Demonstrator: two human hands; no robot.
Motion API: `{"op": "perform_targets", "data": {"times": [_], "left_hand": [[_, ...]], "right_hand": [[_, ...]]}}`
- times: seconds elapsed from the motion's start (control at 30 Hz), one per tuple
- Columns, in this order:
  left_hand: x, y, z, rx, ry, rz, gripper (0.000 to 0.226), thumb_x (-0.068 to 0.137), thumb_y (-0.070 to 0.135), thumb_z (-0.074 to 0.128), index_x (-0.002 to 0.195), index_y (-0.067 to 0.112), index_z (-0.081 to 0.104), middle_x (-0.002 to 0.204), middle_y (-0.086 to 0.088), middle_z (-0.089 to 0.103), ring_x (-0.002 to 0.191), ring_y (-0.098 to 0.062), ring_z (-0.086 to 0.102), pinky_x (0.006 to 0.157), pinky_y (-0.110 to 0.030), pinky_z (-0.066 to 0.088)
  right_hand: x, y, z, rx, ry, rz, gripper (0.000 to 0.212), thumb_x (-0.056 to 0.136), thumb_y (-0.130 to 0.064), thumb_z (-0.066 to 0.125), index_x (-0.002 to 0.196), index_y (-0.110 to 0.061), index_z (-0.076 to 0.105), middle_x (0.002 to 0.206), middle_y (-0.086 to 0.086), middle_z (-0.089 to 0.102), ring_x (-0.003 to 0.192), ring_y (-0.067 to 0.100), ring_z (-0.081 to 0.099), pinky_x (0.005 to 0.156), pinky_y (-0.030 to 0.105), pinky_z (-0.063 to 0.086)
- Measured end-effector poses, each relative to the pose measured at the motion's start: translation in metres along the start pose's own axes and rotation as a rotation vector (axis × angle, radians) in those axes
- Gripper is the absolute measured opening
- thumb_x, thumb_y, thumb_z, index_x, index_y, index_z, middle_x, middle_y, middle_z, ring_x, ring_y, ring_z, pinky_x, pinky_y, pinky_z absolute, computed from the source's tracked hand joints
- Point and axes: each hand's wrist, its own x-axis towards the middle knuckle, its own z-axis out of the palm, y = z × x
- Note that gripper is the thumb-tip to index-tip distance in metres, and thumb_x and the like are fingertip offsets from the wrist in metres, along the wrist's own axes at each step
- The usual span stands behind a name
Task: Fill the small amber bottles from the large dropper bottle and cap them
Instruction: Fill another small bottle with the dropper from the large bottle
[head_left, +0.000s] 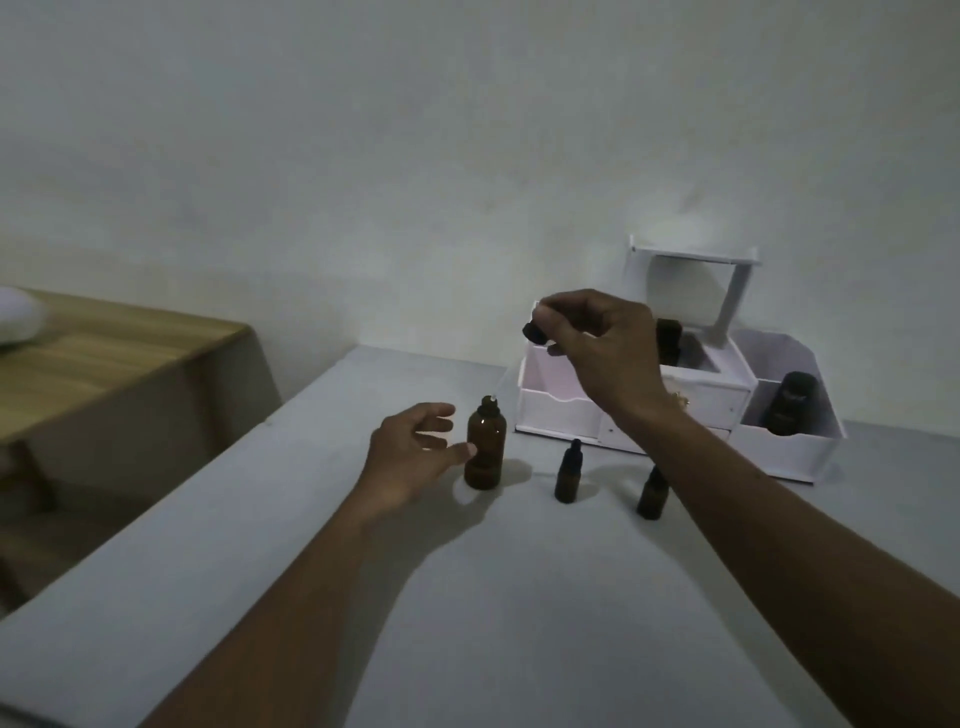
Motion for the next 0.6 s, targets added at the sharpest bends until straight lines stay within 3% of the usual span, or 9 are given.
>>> {"op": "perform_targets", "data": {"times": [0.1,0.2,0.3,0.33,0.53,0.6], "left_hand": [[0.009,-0.006,0.006,-0.022,-0.08,0.011,0.068,0.063,0.025,0.09,0.125,0.028,0.062,0.112,0.009,0.068,0.096,-0.007,0.067,0.077,-0.02,0.053],[0.013,-0.009,0.011,-0.036,-0.137,0.023,0.066,0.064,0.026,0.09,0.124,0.029,0.063,0.115,0.01,0.068,0.101,-0.008,0.066,0.088,-0.028,0.053],[0.013,-0.009,0.014,-0.066,-0.163,0.028,0.051,0.069,0.022,0.087,0.112,0.036,0.063,0.105,0.017,0.068,0.09,0.005,0.065,0.076,-0.013,0.05],[0.013,-0.009,0.015,-0.074,-0.164,0.028,0.05,0.07,0.021,0.086,0.112,0.036,0.063,0.104,0.017,0.068,0.088,0.006,0.065,0.073,-0.011,0.049],[0.014,-0.011,0.016,-0.092,-0.163,0.009,0.052,0.074,0.021,0.084,0.122,0.027,0.064,0.113,0.008,0.069,0.101,-0.01,0.066,0.093,-0.03,0.05],[0.014,-0.011,0.014,-0.093,-0.172,0.014,0.05,0.074,0.02,0.084,0.12,0.029,0.064,0.111,0.01,0.069,0.102,-0.009,0.066,0.092,-0.028,0.05]], "right_hand": [[0.003,0.003,0.01,-0.028,0.002,0.004,0.012,0.089,-0.023,0.072,0.099,-0.017,0.076,0.086,-0.004,0.077,0.082,0.01,0.074,0.074,0.038,0.063],[0.005,0.007,0.014,-0.048,0.004,-0.004,0.009,0.089,-0.025,0.073,0.096,-0.021,0.075,0.082,-0.012,0.075,0.079,0.006,0.073,0.078,0.04,0.062],[0.006,0.009,0.016,-0.076,0.004,-0.02,0.008,0.089,-0.026,0.072,0.096,-0.023,0.075,0.08,-0.015,0.074,0.077,0.002,0.072,0.08,0.039,0.061],[0.006,0.009,0.016,-0.081,0.001,-0.024,0.008,0.089,-0.026,0.072,0.096,-0.023,0.075,0.08,-0.015,0.074,0.077,0.001,0.072,0.08,0.038,0.061],[0.009,0.016,0.03,-0.146,-0.107,-0.059,0.014,0.089,-0.024,0.072,0.098,-0.014,0.076,0.082,-0.008,0.076,0.076,0.0,0.072,0.077,0.02,0.058],[0.008,0.021,0.035,-0.172,-0.146,-0.051,0.015,0.089,-0.024,0.072,0.098,-0.013,0.076,0.083,-0.004,0.077,0.076,-0.001,0.072,0.075,0.011,0.053]]}}
